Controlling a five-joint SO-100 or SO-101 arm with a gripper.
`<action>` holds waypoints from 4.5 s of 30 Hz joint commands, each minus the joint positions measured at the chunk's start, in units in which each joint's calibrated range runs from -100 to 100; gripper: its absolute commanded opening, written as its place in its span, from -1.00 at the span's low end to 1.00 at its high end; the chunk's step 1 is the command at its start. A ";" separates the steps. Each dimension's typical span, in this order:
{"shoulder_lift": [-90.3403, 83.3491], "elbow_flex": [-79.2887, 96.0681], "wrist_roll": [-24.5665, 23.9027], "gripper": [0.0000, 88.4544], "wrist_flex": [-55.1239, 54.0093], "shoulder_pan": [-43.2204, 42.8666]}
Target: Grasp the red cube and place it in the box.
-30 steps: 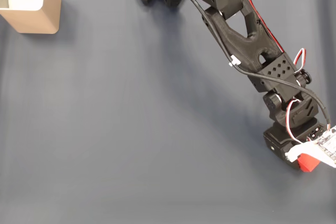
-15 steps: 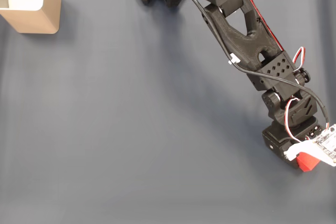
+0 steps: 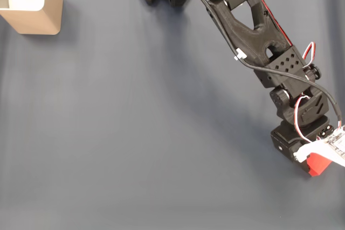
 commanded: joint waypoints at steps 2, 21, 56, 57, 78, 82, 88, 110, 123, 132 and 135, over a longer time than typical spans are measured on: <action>-6.64 0.92 0.68 -0.32 -0.86 0.62; -6.81 5.30 3.22 -0.31 -7.58 1.04; -4.56 6.57 3.42 -0.32 -7.66 1.40; -4.56 6.76 3.37 -0.32 -7.58 1.40; -4.56 7.40 3.27 -0.33 -7.33 1.19; -4.47 7.30 3.32 -0.36 -7.41 1.11; -4.38 7.40 3.57 -0.44 -7.33 1.04; -4.56 6.94 5.71 -0.92 -3.15 0.62; -14.44 9.59 3.91 -0.97 5.54 1.61; -30.73 19.71 0.78 -1.00 11.36 4.03; -36.01 23.91 0.29 -1.00 11.93 5.38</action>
